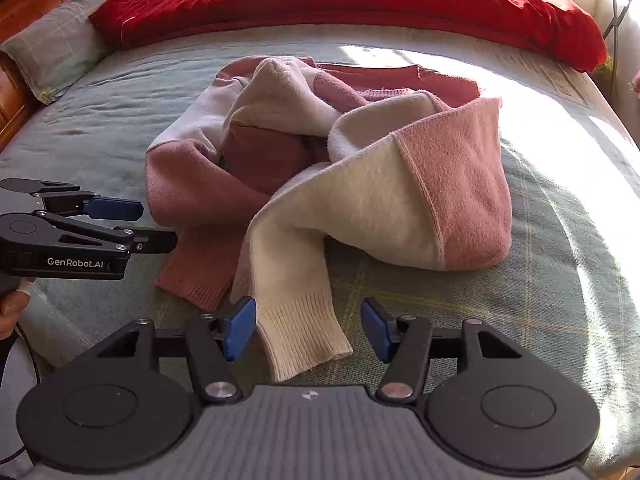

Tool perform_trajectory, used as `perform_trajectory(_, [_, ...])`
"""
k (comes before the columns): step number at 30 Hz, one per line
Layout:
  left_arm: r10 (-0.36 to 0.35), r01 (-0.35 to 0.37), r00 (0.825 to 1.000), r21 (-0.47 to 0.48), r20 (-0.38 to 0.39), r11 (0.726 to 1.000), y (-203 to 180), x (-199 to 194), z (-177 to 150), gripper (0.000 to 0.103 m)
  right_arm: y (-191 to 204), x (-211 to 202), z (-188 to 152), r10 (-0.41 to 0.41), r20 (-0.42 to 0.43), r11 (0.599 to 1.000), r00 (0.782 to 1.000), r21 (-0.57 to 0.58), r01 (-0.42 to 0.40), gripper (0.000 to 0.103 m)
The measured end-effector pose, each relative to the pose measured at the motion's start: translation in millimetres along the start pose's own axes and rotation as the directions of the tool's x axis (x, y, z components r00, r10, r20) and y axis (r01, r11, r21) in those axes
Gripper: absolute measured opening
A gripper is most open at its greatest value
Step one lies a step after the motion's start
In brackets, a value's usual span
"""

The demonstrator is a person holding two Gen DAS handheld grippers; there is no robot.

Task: Fold clothes
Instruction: 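Grasp the pink sleeve cuff with the left gripper, then pull the sleeve outward from the body with the left gripper and release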

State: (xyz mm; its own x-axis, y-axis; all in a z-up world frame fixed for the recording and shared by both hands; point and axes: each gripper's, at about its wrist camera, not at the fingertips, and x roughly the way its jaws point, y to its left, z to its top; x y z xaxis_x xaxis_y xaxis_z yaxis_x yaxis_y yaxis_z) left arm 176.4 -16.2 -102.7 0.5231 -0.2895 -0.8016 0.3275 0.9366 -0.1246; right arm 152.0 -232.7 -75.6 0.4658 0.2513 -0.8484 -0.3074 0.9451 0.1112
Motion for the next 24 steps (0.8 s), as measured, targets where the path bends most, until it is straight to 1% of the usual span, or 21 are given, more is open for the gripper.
perform_trajectory(3, [-0.025, 0.025, 1.000, -0.023, 0.005, 0.999, 4, 12, 2, 0.059, 2, 6, 2, 0.013, -0.009, 1.000, 1.000, -0.004, -0.013, 0.064])
perform_trajectory(7, [-0.032, 0.033, 0.999, -0.043, 0.028, 0.999, 5, 22, 3, 0.053, 5, 10, 4, 0.019, -0.014, 1.000, 1.000, -0.023, -0.019, 0.064])
perform_trajectory(10, [-0.067, 0.070, 0.997, -0.065, 0.045, 0.995, 4, 24, 2, 0.036, 5, 11, 5, 0.028, -0.015, 0.999, 0.999, -0.025, -0.029, 0.064])
perform_trajectory(13, [-0.095, 0.101, 0.993, -0.093, 0.071, 0.991, 3, 23, 1, 0.036, 5, 11, 6, 0.034, -0.014, 0.999, 0.999, -0.020, -0.034, 0.064])
perform_trajectory(15, [-0.110, 0.117, 0.992, -0.108, 0.068, 0.987, 4, 26, 0, 0.036, 4, 13, 6, 0.038, -0.017, 0.999, 0.999, -0.017, -0.039, 0.064])
perform_trajectory(16, [-0.102, 0.109, 0.993, -0.114, 0.060, 0.988, 5, 28, 0, 0.031, 4, 14, 6, 0.039, -0.019, 0.999, 0.999, -0.015, -0.039, 0.064])
perform_trajectory(17, [-0.094, 0.099, 0.994, -0.120, 0.051, 0.988, 5, 30, 0, 0.020, 4, 15, 6, 0.039, -0.020, 0.999, 0.999, -0.014, -0.039, 0.064])
perform_trajectory(18, [-0.087, 0.093, 0.995, -0.130, 0.047, 0.987, 7, 30, 1, 0.015, 5, 15, 6, 0.039, -0.020, 0.999, 0.999, -0.012, -0.039, 0.064])
perform_trajectory(19, [-0.081, 0.086, 0.996, -0.140, 0.044, 0.986, 9, 29, 2, 0.007, 5, 15, 6, 0.039, -0.018, 0.999, 0.999, -0.010, -0.040, 0.064])
perform_trajectory(21, [-0.084, 0.094, 0.994, -0.161, 0.069, 0.983, 15, 21, 5, 0.006, 3, 13, 6, 0.041, -0.014, 0.999, 0.999, -0.006, -0.041, 0.064])
perform_trajectory(24, [-0.047, 0.060, 0.995, -0.154, 0.090, 0.986, 26, 4, 15, 0.005, 0, 11, 6, 0.033, -0.009, 0.999, 0.999, 0.001, -0.033, 0.064])
